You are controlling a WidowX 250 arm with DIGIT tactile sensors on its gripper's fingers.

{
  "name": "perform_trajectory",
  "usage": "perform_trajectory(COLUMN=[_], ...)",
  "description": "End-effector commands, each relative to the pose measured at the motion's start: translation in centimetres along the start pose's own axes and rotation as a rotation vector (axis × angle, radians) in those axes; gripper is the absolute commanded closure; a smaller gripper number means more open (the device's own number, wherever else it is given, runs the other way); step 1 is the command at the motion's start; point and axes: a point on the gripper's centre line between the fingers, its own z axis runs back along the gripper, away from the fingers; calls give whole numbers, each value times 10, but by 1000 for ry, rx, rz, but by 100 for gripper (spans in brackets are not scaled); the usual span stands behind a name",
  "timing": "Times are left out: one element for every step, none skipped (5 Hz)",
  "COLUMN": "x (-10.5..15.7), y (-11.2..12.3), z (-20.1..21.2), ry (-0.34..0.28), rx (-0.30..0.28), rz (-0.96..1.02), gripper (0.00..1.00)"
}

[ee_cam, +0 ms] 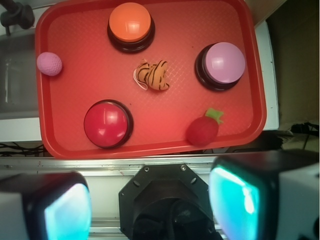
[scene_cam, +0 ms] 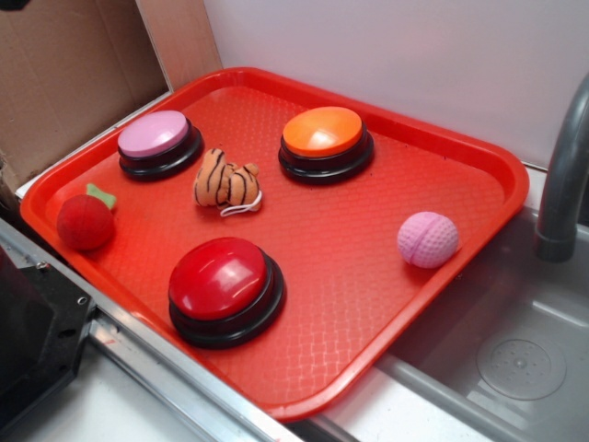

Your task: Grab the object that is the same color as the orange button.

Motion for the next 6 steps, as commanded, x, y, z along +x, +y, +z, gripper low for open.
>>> perform_trajectory(x=[0, 14, 36, 56, 78, 98], y=[0, 3, 3, 5, 10, 17], z=[0, -17, -46, -78, -116, -159], ry=[0, -71, -90, -90, -128, -131], rx=[0, 32, 13, -21, 9, -34], rz=[0, 233, 335, 421, 489, 508], gripper=[0, 0, 0, 0, 0, 0])
